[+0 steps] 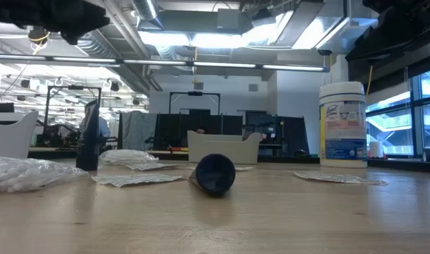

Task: Pick & Place Travel size toiletries
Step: Put the top left bandage into the white bin

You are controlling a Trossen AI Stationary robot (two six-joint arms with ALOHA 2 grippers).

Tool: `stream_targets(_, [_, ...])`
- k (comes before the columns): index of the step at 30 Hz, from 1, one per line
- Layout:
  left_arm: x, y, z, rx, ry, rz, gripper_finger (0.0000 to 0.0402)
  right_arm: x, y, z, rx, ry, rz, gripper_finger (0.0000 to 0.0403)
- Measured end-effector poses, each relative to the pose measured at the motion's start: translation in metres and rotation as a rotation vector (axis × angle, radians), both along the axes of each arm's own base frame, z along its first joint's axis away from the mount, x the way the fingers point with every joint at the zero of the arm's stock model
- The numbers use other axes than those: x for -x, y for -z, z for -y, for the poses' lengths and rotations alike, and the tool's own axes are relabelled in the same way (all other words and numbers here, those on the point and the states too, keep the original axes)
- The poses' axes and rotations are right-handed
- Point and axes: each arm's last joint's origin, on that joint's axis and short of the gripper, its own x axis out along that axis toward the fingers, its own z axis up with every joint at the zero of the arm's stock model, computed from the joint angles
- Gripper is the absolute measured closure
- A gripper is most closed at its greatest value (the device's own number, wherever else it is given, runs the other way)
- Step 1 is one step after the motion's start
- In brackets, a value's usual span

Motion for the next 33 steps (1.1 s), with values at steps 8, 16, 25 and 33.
stream_targets(8, [-0.027, -0.021, 0.008, -0.027, 0.072, -0.111, 0.0265, 0.0, 0.0, 0.0, 0.0, 0.0, 0.0, 0.0291])
stream_targets(16, [-0.054, -0.051, 0.017, -0.035, 0.163, -0.157, 0.0268, 0.0, 0.0, 0.0, 0.0, 0.0, 0.0, 0.0276])
stream_targets(25, [-0.088, -0.052, 0.027, -0.031, 0.25, -0.282, 0.0269, 0.0, 0.0, 0.0, 0.0, 0.0, 0.0, 0.0262])
stream_targets(33, [-0.11, -0.031, 0.035, 0.011, 0.321, -0.405, 0.0272, 0.0, 0.0, 0.0, 0.0, 0.0, 0.0, 0.0252])
